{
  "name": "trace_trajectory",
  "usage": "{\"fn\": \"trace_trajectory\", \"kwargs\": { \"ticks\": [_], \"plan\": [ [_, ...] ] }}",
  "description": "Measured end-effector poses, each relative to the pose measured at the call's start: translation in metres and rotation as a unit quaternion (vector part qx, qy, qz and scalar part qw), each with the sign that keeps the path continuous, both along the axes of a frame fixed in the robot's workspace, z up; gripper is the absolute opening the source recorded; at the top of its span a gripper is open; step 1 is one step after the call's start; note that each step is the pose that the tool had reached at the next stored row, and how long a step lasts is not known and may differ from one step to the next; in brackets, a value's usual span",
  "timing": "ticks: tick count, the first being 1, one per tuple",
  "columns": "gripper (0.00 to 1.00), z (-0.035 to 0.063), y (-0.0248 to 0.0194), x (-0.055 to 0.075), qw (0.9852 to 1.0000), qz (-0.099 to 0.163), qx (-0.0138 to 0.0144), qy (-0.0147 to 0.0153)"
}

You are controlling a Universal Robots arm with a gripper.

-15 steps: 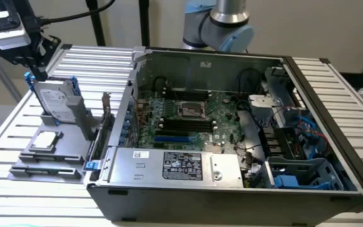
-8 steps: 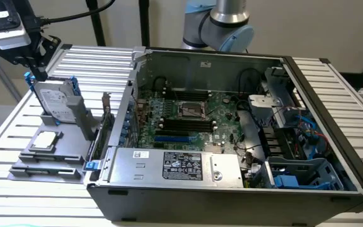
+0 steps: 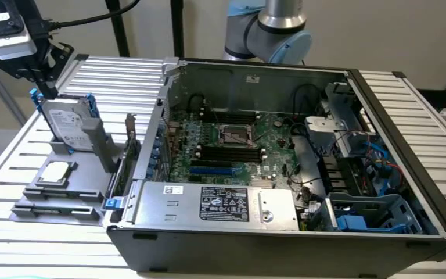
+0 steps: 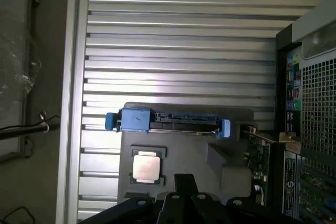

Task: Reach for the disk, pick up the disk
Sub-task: 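Reach for the disk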

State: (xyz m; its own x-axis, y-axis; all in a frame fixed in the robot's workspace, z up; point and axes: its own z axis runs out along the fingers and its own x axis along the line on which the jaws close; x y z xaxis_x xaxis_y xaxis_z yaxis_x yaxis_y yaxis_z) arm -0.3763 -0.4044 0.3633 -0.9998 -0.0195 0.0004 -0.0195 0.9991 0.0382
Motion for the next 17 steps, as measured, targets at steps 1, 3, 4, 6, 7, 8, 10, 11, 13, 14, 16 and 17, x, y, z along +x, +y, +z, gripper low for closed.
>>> {"fn": "trace_trajectory", "kwargs": {
  "ticks": [1, 3, 4, 6, 7, 8, 10, 11, 13, 14, 16, 17],
  "plan": [
    [0.11, 0.0000, 0.0038, -0.001, 1.0000, 0.000, 0.0000, 0.0000],
    [0.11, 0.0000, 0.0113, -0.005, 1.0000, 0.000, 0.0000, -0.0001],
    [0.11, 0.0000, 0.0145, -0.008, 1.0000, 0.000, 0.0000, -0.0001],
    [0.11, 0.0000, 0.0211, -0.014, 1.0000, 0.000, 0.0000, -0.0001],
    [0.11, 0.0000, 0.0244, -0.018, 1.0000, 0.000, 0.0000, 0.0000],
    [0.11, 0.0001, 0.0275, -0.021, 1.0000, 0.000, -0.0001, 0.0000],
    [0.11, 0.0000, 0.0337, -0.029, 1.0000, 0.000, -0.0002, 0.0000],
    [0.11, -0.0001, 0.0363, -0.033, 1.0000, 0.000, -0.0003, 0.0000],
    [0.11, -0.0002, 0.0407, -0.042, 1.0000, 0.000, -0.0008, 0.0001],
    [0.11, -0.0003, 0.0417, -0.045, 1.0000, 0.000, -0.0011, 0.0000],
    [0.11, -0.0003, 0.0417, -0.045, 1.0000, 0.000, -0.0012, 0.0000],
    [0.11, -0.0003, 0.0417, -0.045, 1.0000, 0.000, -0.0012, 0.0000]
  ]
}}
